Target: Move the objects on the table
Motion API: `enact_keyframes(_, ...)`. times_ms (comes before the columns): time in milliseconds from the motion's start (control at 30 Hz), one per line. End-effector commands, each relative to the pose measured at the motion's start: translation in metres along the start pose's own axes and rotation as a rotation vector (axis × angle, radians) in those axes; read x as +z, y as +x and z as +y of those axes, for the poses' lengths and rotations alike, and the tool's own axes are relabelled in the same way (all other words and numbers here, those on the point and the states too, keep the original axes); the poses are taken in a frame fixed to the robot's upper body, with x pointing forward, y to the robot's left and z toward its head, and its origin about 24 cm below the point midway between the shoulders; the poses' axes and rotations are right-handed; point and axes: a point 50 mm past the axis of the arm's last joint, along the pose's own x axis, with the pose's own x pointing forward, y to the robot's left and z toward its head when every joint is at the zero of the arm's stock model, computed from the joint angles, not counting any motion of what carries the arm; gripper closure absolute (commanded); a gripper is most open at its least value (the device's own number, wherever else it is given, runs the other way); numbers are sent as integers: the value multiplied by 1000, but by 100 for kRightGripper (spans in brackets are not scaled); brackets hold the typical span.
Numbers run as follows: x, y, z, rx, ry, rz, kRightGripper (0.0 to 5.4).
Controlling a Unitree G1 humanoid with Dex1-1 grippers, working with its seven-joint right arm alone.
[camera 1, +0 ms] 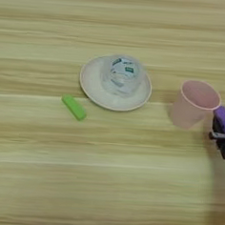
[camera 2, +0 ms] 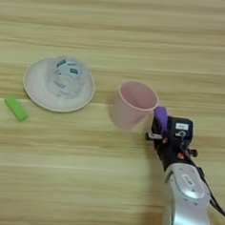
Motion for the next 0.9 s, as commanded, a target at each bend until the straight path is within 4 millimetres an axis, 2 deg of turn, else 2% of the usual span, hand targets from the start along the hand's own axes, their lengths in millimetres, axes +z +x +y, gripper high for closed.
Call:
enact_keyframes(33,21,14,-5,-5,-38,-100,399)
enact_keyframes(400,2,24,-5,4,-37,-54,399)
enact_keyframes(433,2,24,-4,7,-38,-53,370)
enact_keyframes(733,2,23,-5,2,-47,-64,274)
enact_keyframes(900,13,9,-12,-17,-68,-113,221)
